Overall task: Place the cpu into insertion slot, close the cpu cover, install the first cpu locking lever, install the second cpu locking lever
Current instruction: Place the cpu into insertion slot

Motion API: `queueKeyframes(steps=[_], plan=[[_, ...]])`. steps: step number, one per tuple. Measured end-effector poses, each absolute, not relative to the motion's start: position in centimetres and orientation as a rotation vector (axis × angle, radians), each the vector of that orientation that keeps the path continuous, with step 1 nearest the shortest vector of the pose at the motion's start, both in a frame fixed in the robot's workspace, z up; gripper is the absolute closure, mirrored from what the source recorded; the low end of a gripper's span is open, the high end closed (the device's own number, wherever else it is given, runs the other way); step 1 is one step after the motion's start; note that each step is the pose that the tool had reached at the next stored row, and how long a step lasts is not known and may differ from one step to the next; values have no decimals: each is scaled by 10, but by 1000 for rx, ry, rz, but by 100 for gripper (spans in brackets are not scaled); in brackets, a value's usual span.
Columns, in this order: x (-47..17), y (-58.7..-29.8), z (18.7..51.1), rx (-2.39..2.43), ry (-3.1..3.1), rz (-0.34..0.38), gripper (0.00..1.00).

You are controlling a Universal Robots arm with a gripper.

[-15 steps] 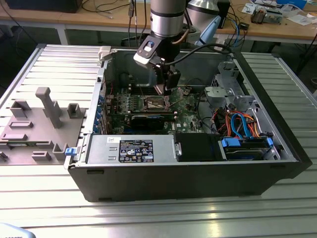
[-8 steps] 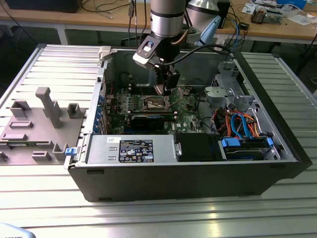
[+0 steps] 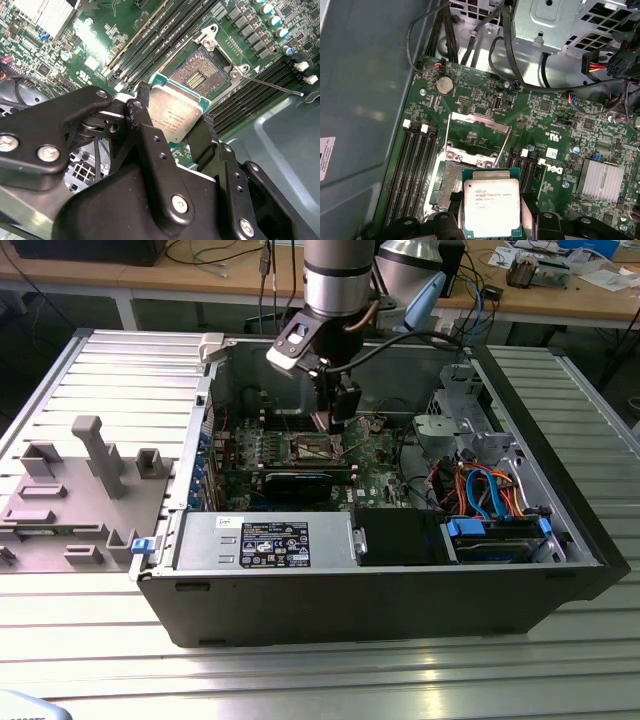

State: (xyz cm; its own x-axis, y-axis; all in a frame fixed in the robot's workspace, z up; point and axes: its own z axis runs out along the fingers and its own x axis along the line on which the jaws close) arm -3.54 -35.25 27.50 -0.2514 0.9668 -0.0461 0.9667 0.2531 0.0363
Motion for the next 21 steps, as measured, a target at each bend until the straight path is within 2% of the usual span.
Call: queueKeyframes(steps=[21], plan=[[-35,-352,272,1997,2348,-3,45]])
